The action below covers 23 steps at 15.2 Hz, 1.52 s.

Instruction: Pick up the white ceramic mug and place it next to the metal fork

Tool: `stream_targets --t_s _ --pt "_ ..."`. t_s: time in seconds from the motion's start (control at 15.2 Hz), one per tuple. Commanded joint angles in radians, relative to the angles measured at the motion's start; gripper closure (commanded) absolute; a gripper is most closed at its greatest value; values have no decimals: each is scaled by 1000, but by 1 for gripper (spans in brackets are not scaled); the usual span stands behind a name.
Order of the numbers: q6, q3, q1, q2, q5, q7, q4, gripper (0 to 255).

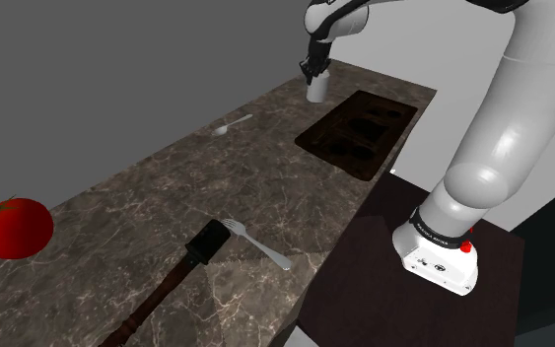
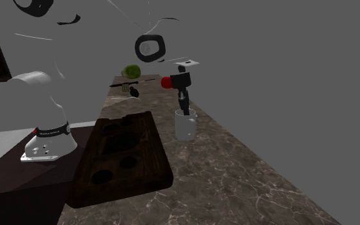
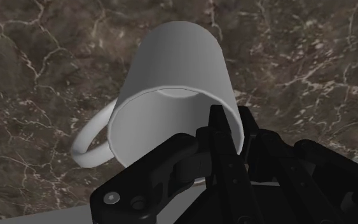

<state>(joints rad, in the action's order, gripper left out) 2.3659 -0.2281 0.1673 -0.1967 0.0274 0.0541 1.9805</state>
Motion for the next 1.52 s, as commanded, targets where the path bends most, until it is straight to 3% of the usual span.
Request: stream_targets --t_s 0.0,1.45 --pt "-24 -1 0 13 -4 -1 -12 255" --pt "-302 -5 -5 96 -28 -13 -208 255"
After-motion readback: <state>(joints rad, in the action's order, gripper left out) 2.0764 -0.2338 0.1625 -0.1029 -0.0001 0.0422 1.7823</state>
